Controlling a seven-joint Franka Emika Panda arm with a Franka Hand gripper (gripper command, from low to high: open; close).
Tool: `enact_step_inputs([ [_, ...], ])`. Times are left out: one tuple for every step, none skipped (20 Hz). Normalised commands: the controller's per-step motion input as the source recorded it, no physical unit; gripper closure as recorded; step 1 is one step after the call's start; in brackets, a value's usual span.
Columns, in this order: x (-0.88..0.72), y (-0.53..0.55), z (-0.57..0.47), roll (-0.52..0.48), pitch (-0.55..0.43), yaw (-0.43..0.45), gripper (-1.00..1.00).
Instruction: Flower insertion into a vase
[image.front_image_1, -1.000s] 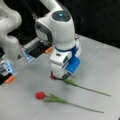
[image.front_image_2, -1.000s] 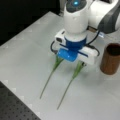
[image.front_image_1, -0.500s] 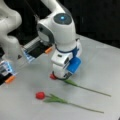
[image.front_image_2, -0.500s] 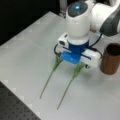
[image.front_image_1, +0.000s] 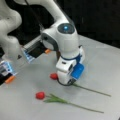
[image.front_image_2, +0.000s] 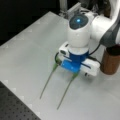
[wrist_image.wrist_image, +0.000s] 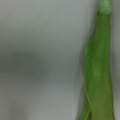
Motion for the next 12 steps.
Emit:
enact_step_inputs([
  [0.13,-0.03,-0.09,0.038,-0.096,-0.166,-1.00],
  [0.14,-0.03,-0.10,0.038,-0.095,-0.164,-1.00],
  [0.16,-0.01,-0.13,0.051,-0.092,-0.176,-1.00],
  [0.20,0.01,-0.17,0.055,-0.088,-0.186,-1.00],
  [0.21,0.03,-0.19,0.056,-0.080,-0.186,-1.00],
  [0.23,0.04,-0.22,0.061,-0.069,-0.187,-1.00],
  [0.25,0.05,-0.23,0.065,-0.061,-0.182,-1.00],
  [0.26,0.05,-0.22,0.071,-0.043,-0.173,-1.00],
  [0.26,0.05,-0.20,0.080,-0.025,-0.164,-1.00],
  [0.25,0.05,-0.18,0.084,-0.008,-0.159,-1.00],
  [0.24,0.05,-0.14,0.085,0.001,-0.158,-1.00],
  [0.22,0.04,-0.11,0.080,0.013,-0.159,-1.00],
])
